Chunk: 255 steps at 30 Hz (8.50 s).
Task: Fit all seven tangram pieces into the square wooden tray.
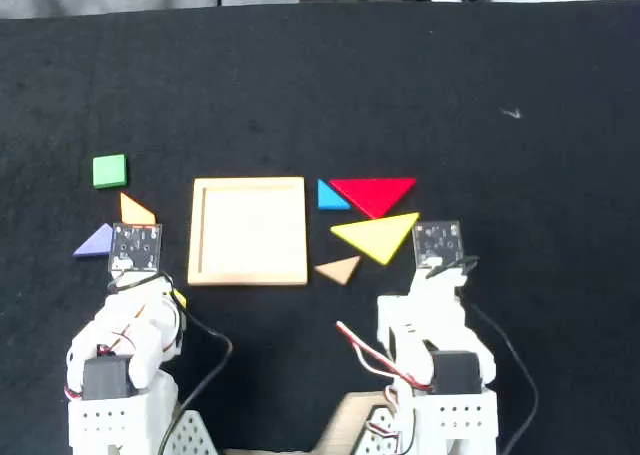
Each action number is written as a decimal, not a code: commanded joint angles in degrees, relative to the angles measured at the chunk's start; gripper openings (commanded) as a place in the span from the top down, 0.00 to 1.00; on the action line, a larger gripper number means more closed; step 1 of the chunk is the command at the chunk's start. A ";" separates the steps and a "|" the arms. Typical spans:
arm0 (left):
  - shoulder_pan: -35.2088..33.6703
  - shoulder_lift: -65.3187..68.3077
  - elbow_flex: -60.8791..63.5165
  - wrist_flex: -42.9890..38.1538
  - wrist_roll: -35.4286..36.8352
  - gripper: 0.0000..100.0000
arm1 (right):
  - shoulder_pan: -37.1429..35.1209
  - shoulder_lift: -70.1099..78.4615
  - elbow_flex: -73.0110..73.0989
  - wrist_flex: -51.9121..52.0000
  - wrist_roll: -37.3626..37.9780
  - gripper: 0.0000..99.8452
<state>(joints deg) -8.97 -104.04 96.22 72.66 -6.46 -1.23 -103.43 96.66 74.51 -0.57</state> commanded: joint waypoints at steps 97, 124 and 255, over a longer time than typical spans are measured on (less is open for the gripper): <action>-0.22 -0.44 1.10 0.35 -0.26 0.91 | 1.23 -4.97 -1.63 -31.91 35.78 0.84; 0.31 -0.44 1.10 0.35 0.00 0.90 | 4.04 49.45 -49.98 -16.97 35.87 0.82; -6.29 -0.44 1.19 0.35 -0.35 0.91 | -9.49 105.10 -57.54 -20.48 66.55 0.67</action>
<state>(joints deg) -14.51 -104.04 96.22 72.66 -6.46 -10.29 1.19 42.24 54.73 66.59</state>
